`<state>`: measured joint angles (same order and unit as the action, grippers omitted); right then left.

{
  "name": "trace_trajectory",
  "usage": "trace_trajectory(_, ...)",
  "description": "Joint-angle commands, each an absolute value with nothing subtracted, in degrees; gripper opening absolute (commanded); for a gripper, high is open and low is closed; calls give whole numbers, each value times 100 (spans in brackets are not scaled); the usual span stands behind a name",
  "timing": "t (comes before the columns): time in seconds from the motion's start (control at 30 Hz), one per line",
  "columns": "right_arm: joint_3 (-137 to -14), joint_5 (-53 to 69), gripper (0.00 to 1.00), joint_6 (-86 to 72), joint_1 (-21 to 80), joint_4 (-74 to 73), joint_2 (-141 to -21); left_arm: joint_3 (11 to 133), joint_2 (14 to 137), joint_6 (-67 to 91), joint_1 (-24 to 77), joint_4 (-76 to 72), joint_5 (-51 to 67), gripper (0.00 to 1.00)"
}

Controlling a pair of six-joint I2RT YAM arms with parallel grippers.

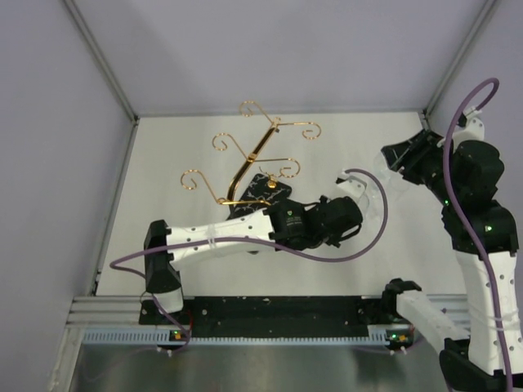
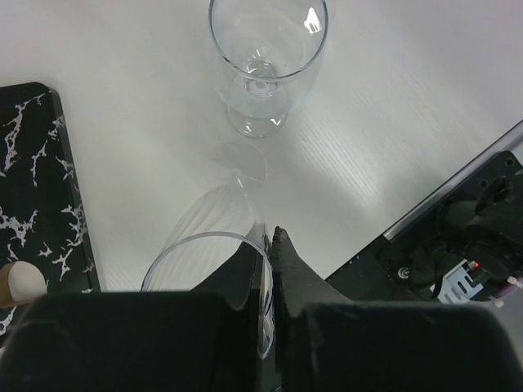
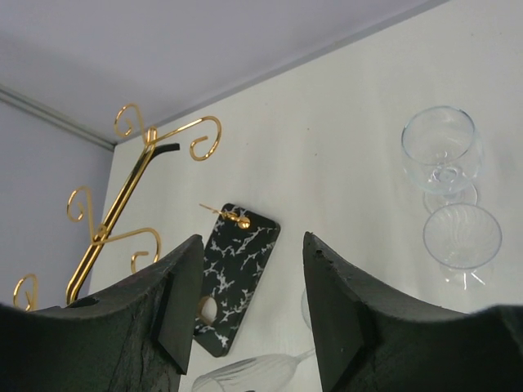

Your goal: Take the wine glass off the wine glass rack

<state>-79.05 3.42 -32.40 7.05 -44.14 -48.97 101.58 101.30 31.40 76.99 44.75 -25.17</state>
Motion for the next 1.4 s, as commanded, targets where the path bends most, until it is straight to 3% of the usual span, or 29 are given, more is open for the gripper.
trace_trajectory(0.0, -7858, 255, 52, -3146, 659, -4210, -4808, 10459, 10274, 3076, 7778, 4465, -2716, 0)
trace_trajectory(0.53, -7822, 308, 53, -3147, 650, -4175, -4816, 10635, 10696, 3059, 7831, 4684, -2382, 0)
trace_trajectory(0.67, -7805, 325, 53, -3164, 650, -4166, -4816, 10626, 10740, 3059, 7840, 4728, -2338, 5)
trace_trajectory(0.9, -7796, 343, 54, -3173, 650, -4166, -4808, 10661, 10837, 3041, 7849, 4764, -2224, 23)
trace_trajectory(1.37, -7708, 404, 54, -3199, 650, -4140, -4755, 10916, 11083, 3015, 7857, 4948, -2241, 26)
